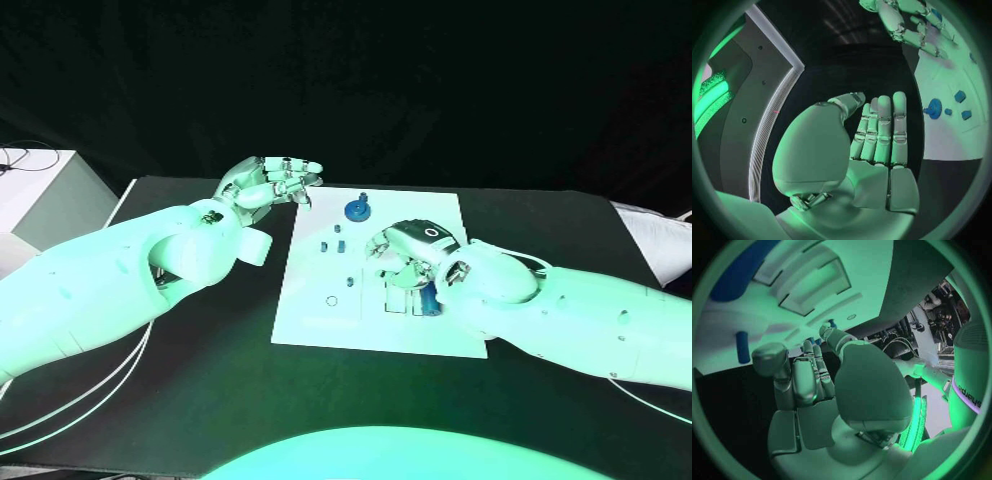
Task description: Assemble the parts on the task board
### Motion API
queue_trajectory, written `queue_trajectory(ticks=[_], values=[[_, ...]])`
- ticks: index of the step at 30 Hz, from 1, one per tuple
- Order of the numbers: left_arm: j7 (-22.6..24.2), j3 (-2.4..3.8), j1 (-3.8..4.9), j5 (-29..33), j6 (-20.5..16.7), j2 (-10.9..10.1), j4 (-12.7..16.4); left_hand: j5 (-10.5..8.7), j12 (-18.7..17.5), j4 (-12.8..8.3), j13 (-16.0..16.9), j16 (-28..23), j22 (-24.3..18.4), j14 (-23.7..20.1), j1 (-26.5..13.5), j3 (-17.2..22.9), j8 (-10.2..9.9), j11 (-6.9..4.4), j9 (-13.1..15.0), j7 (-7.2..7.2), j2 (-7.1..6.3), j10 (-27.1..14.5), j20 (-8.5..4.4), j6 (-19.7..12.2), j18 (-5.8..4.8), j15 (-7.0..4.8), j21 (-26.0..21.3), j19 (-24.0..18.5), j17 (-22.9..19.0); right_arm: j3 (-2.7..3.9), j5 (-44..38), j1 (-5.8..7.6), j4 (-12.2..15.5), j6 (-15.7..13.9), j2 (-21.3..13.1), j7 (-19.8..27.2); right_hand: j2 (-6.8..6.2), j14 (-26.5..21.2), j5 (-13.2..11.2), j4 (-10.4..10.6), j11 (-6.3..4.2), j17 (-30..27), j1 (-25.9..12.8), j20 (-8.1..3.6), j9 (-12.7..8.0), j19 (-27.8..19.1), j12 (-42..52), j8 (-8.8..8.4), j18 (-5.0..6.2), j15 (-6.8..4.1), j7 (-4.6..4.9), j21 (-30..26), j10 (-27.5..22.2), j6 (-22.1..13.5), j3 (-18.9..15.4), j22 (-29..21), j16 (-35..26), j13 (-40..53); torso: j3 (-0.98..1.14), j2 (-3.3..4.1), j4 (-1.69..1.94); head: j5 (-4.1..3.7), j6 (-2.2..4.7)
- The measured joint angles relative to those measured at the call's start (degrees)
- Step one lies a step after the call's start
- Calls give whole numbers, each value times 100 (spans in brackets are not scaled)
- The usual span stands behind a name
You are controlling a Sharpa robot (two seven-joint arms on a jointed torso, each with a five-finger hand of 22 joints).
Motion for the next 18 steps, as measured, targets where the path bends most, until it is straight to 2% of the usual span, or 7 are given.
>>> queue_trajectory(ticks=[4, 9, 11, 13, 15, 18], values=[[-1, 0, -5, 0, 0, -3, -13, 0, 0, 16, 0, 0, -8, 0, 0, -16, 0, 0, 0, 0, 0, 0, 0, 0, 0, 0, -24, 0, 0, 61, 71, 199, 32, 10, -262, 0, -2, 0, 0, 15, 0, 36, 2, 20, -5, 20, 0, -17, 0, 0, 0, 33, 0, 0, 15, 51, 22, 0, -1, -3, -10, -34, 45], [-2, 0, -26, 0, 1, -3, -21, 0, 0, 16, -1, 0, -8, 0, 0, -16, 0, 0, 0, 0, 0, 0, 0, 0, 0, 0, -24, 0, 0, 116, 165, 404, -65, 123, -522, 19, -61, 0, 0, 46, 0, 55, 1, -1, -16, 42, 0, -23, 0, 0, 0, 51, 0, 0, -17, 71, 57, 0, -2, -3, -17, -76, 87], [-3, 0, -35, 0, 2, -3, -22, 0, 0, 16, -1, 0, -8, 0, 0, -16, 0, 0, 0, 0, 0, 0, 0, 0, 0, 0, -24, 0, 0, 125, 204, 457, -117, 208, -593, 43, -115, 0, 0, 86, 0, 84, -6, -1, -26, 42, 0, -55, 0, 0, -18, 94, 0, 17, -59, 108, 103, -1, -1, -3, -16, -93, 102], [-3, -1, -41, 1, 2, -3, -23, 0, 0, 16, -1, 0, -8, 0, 0, -16, 0, 0, 0, 0, 0, 0, 0, 0, 0, 0, -24, 0, 0, 130, 238, 486, -151, 304, -635, 71, -115, 0, 0, 112, -3, 141, -6, -24, -42, 65, 0, -70, 0, 0, -23, 166, -4, 12, -204, 185, 162, -1, -1, -2, -16, -101, 112], [-3, -1, -46, 1, 2, -4, -24, 0, 0, 16, -1, 0, -8, 0, 0, -16, 0, 3, 0, 0, 0, -3, 0, 0, 0, 0, -24, 0, 0, 133, 273, 505, -179, 420, -663, 109, -144, 0, 14, 169, -19, 146, 25, -31, -60, 72, 0, -99, 0, 0, -67, 181, -85, 19, -452, 203, 190, -5, 2, 2, -13, -105, 120], [-4, -1, -49, 1, 3, -6, -27, 0, 0, 16, -1, 0, -8, 0, 0, -16, 0, 21, 1, 0, 0, -21, 0, 0, 0, 0, -24, 0, 0, 134, 305, 518, -203, 565, -671, 160, -83, 0, 21, 227, -18, 141, 129, -31, -78, 72, 0, -133, 0, 0, -69, 181, -105, 21, -660, 211, 193, -5, 5, 9, -10, -110, 123]])
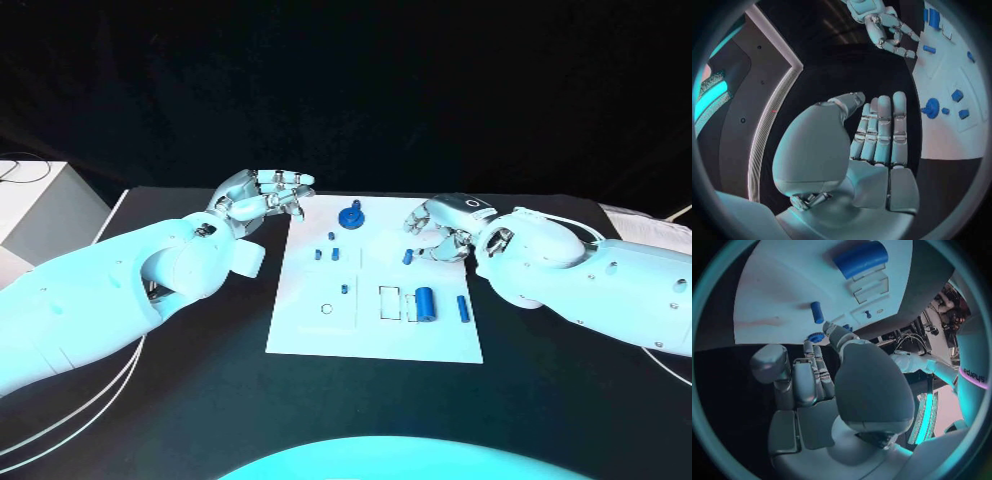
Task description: Assemble the parts on the task board
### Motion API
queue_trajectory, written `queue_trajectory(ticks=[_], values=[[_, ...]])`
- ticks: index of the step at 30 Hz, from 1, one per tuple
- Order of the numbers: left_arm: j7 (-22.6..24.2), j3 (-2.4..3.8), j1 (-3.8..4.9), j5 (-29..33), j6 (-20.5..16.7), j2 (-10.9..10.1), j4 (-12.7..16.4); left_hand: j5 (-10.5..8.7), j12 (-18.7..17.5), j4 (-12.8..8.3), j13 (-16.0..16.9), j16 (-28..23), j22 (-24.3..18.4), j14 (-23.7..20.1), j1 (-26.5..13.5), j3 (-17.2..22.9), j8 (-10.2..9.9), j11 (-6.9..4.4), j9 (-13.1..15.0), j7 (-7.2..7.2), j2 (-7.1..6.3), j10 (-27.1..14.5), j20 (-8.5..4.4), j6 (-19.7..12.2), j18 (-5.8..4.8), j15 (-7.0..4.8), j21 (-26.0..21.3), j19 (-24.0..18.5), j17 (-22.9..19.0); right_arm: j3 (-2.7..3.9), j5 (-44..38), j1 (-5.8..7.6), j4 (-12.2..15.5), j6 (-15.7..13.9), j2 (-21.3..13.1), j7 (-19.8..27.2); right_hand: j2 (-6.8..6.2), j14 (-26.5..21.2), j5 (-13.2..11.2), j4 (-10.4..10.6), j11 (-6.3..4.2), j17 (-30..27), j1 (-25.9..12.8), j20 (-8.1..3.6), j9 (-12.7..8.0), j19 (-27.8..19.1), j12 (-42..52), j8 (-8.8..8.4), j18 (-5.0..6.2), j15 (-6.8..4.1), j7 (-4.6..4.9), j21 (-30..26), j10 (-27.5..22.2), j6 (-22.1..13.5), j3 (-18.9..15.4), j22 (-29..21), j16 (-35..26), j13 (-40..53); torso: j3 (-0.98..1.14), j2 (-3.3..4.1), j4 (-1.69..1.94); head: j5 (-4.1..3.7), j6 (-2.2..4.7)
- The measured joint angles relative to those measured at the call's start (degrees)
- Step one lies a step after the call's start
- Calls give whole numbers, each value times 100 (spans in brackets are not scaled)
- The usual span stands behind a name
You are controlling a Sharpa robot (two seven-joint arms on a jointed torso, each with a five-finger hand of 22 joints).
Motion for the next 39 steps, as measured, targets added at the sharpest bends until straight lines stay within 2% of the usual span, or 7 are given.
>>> queue_trajectory(ticks=[11, 14, 16, 21, 30, 39], values=[[-5, 0, -6, 0, 1, -11, -6, 0, 0, -16, 5, -23, -7, 0, 0, -16, 0, 0, -5, 0, 0, 0, 0, 0, 0, 0, 2, 0, 0, -2, 6, 7, -130, 359, 87, 58, 82, 0, 0, 78, 8, -6, 98, 21, -18, 21, 53, -22, 0, 0, -20, 4, -29, -20, -141, 52, 22, 3, -7, 2, 13, -16, -26], [-6, 0, -6, 0, 1, -13, -6, 0, 0, -16, 5, -23, -7, 0, 0, -16, 0, 0, -5, 0, 0, 0, 0, 0, 0, 0, 3, 0, 0, -9, -2, -2, -160, 425, 131, 59, 69, 0, 0, 78, -22, -6, 115, 21, -18, 21, 68, -22, 0, 0, -39, 24, 24, 0, -141, 77, 23, 9, -7, 3, 15, -14, -36], [-6, 0, -6, 0, 1, -14, -7, 0, 0, -16, 4, -23, -7, 0, 0, -16, 0, 0, -5, 0, 0, 0, 0, 0, 0, 0, 3, 0, 0, -13, -7, -6, -189, 460, 166, 59, 128, 0, 0, 89, -23, -4, 174, 21, -26, 21, 117, -22, 0, 0, -40, 65, 94, 0, -131, 103, 52, 9, -7, 2, 15, -13, -40], [-8, 0, -7, 0, 1, -16, -8, 0, 0, -16, 4, -23, -6, 0, 0, -16, 0, 0, -5, 0, 0, 0, 0, 0, 0, 0, 3, 0, 0, -27, -26, -13, -287, 511, 255, 50, 150, 0, 0, 165, -52, 12, 196, 0, -27, 41, 154, -22, 1, 0, 2, 103, 238, 147, 93, 176, 76, 9, -10, 1, 14, -13, -43], [-10, 0, -8, 1, 1, -18, -6, 0, 0, -16, 4, -23, -6, 0, 0, -16, 0, 0, -5, 0, 0, 0, 0, 0, 0, 0, 3, 0, 0, -55, -50, -18, -431, 578, 384, 26, 150, 15, 23, 274, -42, 21, 196, -21, -27, 62, 154, 13, 1, -16, 0, 168, 392, 331, 533, 268, 120, 8, -14, -5, 14, -21, -47], [-11, 0, -8, 1, 2, -19, -5, 0, 22, 0, 9, -23, -18, 0, 24, -32, 34, 0, -4, 0, 24, 1, 1, 0, 1, 0, -35, 43, 0, -82, -66, -62, -547, 659, 488, -22, 150, 13, 23, 298, -42, 32, 196, -21, -26, 62, 117, 36, 1, -13, -7, 219, 433, 400, 653, 299, 151, 8, -11, -5, 13, -29, -46]])
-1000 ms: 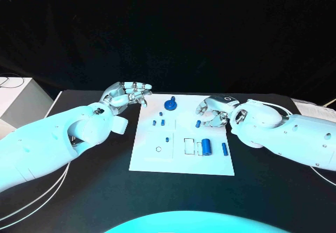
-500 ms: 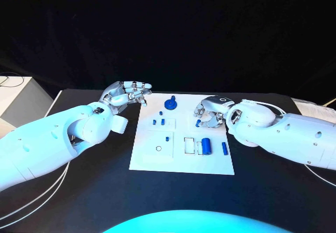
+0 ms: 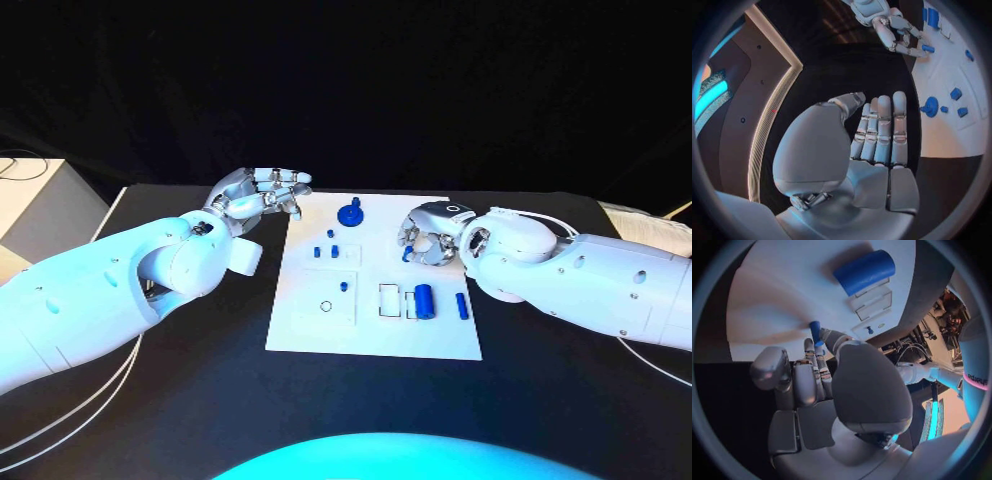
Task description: Assemble the parts on the task board
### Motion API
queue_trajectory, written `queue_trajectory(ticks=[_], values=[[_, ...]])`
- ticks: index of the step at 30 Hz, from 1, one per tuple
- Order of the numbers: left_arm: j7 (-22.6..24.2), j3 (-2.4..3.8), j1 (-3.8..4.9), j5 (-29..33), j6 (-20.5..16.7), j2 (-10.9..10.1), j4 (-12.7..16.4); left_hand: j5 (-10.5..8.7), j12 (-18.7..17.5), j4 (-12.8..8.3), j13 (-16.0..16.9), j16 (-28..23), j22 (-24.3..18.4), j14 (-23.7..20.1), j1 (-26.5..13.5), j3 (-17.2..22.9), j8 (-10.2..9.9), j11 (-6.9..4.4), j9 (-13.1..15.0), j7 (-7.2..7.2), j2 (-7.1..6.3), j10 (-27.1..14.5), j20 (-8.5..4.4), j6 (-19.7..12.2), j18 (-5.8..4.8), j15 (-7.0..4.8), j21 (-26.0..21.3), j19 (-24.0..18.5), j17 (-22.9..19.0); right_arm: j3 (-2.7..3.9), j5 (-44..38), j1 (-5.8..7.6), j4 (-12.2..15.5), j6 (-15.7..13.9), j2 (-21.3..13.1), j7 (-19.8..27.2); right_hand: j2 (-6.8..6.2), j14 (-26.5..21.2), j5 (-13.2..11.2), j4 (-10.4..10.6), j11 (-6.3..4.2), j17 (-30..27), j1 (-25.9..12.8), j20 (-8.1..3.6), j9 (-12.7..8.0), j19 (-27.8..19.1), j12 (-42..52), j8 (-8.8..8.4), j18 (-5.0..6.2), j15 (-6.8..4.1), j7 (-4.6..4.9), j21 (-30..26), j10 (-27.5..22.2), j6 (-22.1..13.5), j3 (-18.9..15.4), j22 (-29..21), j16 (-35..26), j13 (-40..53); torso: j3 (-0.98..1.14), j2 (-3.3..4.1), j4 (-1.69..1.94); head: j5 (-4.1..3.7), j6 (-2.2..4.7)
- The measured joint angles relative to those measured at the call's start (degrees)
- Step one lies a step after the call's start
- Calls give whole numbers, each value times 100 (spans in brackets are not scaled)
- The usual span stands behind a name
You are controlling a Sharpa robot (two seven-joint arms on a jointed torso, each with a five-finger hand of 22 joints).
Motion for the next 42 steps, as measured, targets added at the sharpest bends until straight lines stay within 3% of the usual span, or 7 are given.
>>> queue_trajectory(ticks=[7, 16, 18, 21, 27, 33, 42], values=[[-2, 0, -1, 0, 1, -3, -2, 0, 0, 0, 0, 0, 0, 0, 0, 0, 0, 0, -5, 0, 0, 0, 0, 0, 0, 0, 0, 0, -5, -10, -20, -42, -49, 46, 35, -27, -23, -1, 0, -1, 0, 0, -23, 0, 8, 0, 0, 0, 0, 1, 21, 0, 42, 21, 80, 7, 0, 0, 2, 0, 3, 7, -7], [-5, 0, -2, 0, 1, -7, -2, 0, 0, 0, -1, 0, -6, 0, 0, 0, 0, 0, -5, 0, 0, 0, 0, 0, 0, 0, 0, 0, -5, -12, -42, -53, -56, 51, 41, -44, -46, 5, -1, -27, -52, 2, -46, -21, 72, 21, -1, 108, 0, -34, -48, 66, 320, 213, 362, 86, 46, 16, 2, 1, -3, 10, -7], [-6, 0, -2, 0, 1, -7, -2, 0, 0, 0, -1, 0, -6, 0, 0, 0, 0, 0, -5, 0, 0, 0, 0, 0, 0, 0, 0, 0, -5, -12, -50, -53, -54, 42, 39, -52, -45, -2, -167, -76, -81, 10, -46, -53, 110, 53, -12, 178, 0, -82, -65, 116, 467, 291, 526, 145, 56, 27, 2, 1, -3, 5, -7], [-7, 0, -3, 0, 1, -9, -2, 0, 0, 0, -1, 0, -6, 0, 0, 0, 0, 0, -5, 0, 0, 0, 0, 0, 0, 0, 0, 0, -5, -10, -68, -54, -49, 13, 34, -64, -44, 20, -206, -163, -116, 15, -45, -73, 151, 73, -22, 241, 0, -104, -95, 151, 623, 366, 654, 203, 78, 37, 2, 1, -4, 0, -3], [-8, 0, -3, 0, 1, -9, -3, 0, 0, 0, -1, 0, -6, 0, 0, 1, 0, 0, -4, 0, 0, 0, 0, 0, 0, 0, 0, 0, -4, -11, -98, -66, 10, -150, 12, -70, 36, 9, -307, -350, -19, 36, 13, -114, 254, 113, 45, 397, 1, -174, -140, 248, 720, 505, 840, 328, 111, 82, 2, 1, -3, -4, 0], [-10, 0, -5, 1, 1, -7, -7, 0, 0, 0, -2, 0, -5, 0, 0, 0, 0, 0, -4, 0, 0, 0, 0, 0, 0, 0, 0, -1, -4, -8, -84, -75, 185, -479, -90, -70, 75, 9, -328, -411, 1, 41, -26, -113, 297, 113, 67, 453, 0, -174, -149, 271, 740, 516, 900, 355, 111, 82, 2, 1, -3, -3, 1], [-15, 0, -8, 1, 3, -5, -25, 0, 0, 0, -2, 0, -5, 0, 0, 1, 0, 0, -4, 0, 0, 0, 0, 0, 0, 0, 0, -1, -4, 93, 61, 2, 695, -850, -334, -109, 104, 9, -312, -435, 1, 41, -54, -113, 330, 113, 67, 485, 0, -173, -150, 271, 740, 515, 923, 369, 110, 82, -2, -7, -3, 24, 1]])
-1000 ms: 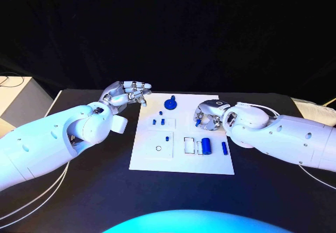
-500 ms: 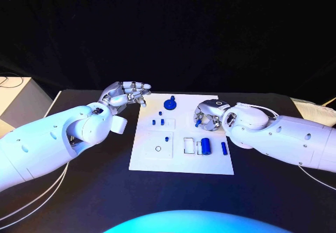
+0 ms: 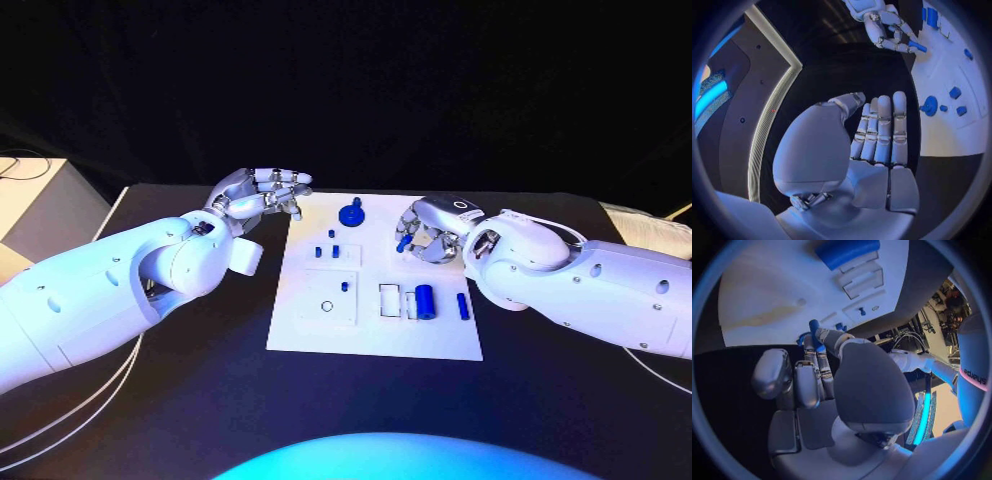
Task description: Assemble the parts on the task board
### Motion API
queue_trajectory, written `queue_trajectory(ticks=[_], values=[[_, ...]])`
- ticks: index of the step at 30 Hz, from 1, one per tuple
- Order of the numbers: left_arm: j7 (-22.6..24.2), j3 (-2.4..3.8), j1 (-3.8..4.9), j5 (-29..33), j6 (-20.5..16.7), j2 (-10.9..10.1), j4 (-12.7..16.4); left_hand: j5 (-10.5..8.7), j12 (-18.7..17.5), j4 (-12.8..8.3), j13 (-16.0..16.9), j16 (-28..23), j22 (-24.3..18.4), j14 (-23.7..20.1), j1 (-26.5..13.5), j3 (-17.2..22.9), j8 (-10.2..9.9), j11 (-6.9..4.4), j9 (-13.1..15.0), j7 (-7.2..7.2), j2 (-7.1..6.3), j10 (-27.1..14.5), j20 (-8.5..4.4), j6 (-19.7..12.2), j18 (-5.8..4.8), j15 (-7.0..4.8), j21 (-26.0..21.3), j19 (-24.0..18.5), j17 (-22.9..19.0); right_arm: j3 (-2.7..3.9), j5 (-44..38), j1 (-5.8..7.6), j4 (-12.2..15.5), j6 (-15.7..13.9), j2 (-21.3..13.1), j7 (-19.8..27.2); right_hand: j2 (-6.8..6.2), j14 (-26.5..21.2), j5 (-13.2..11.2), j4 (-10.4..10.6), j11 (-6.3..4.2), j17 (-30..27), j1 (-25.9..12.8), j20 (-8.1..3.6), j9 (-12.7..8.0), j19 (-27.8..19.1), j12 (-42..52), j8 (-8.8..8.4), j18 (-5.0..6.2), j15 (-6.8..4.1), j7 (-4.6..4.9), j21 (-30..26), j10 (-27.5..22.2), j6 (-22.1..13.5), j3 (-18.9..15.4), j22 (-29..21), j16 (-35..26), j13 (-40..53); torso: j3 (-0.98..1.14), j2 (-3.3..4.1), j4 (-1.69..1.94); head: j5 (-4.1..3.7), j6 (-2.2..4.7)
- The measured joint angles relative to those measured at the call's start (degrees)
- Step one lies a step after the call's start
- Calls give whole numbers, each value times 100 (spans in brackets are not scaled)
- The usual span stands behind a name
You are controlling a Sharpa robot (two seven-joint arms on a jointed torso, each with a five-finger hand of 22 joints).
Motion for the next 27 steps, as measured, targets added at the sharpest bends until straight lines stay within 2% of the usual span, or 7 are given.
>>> queue_trajectory(ticks=[4, 9, 15, 20, 27], values=[[-2, 0, -1, 0, 0, 2, -8, 0, 0, 0, 0, 0, 0, 0, 0, 0, 0, 0, 0, 0, 0, 0, 0, 0, 0, 0, 0, 0, 0, 28, 75, 45, 273, -87, -42, -23, 1, 0, 0, -17, 0, 0, -1, 0, 0, 0, 0, 1, 0, 0, 0, 0, 0, -1, 12, 6, 0, 0, -3, -3, -7, 16, 2], [-5, 0, -1, 1, 2, 19, -14, 0, 0, 24, 6, 0, -15, 0, -23, -24, 0, -21, -7, 0, 23, -21, 0, 0, 0, 0, 0, 0, 0, 28, 157, 27, 461, -130, 174, -30, 5, 0, 0, -26, 0, -1, -5, -22, 5, 18, -1, 1, 0, 0, 0, 0, 0, -2, 11, 4, 0, 1, -1, -3, -11, 43, 10], [-7, 0, -2, 4, 5, 42, -20, 0, 0, 24, 6, 0, -15, 0, -23, -24, 0, -21, -7, 0, 23, -21, 0, 0, 0, 0, 0, 0, 0, -24, 153, -145, 533, -134, 564, -12, 5, 0, 33, -41, -1, -1, -5, -42, 50, -1, -23, 1, -1, 0, -8, 0, -1, -12, 25, 1, 0, 2, -5, -5, -1, 81, 2], [-9, 0, -2, 7, 6, 47, -21, 0, 0, 24, 6, 0, -15, 0, -23, -24, 0, -21, -7, 0, 23, -21, 0, 0, 0, 0, 0, 0, 1, -56, 94, -211, 553, -115, 793, 12, 5, 0, 33, -59, -1, -2, -5, -41, 83, -1, -31, 0, -1, 1, -8, 0, -1, -13, 38, 1, 0, 2, -16, -7, 17, 114, -14], [-12, -1, -3, 13, 8, 52, -11, 0, 0, 24, 5, 0, -15, 0, -23, -24, 0, -21, -7, 0, 23, -21, 0, 0, 0, 0, 0, 0, 1, -115, -18, -341, 400, -41, 1055, 25, 5, 0, 33, -64, 14, -20, -5, -41, 82, -1, -53, 1, 0, 1, -11, 0, 13, -21, 33, -12, 0, 3, -20, -1, 10, 185, -37]])
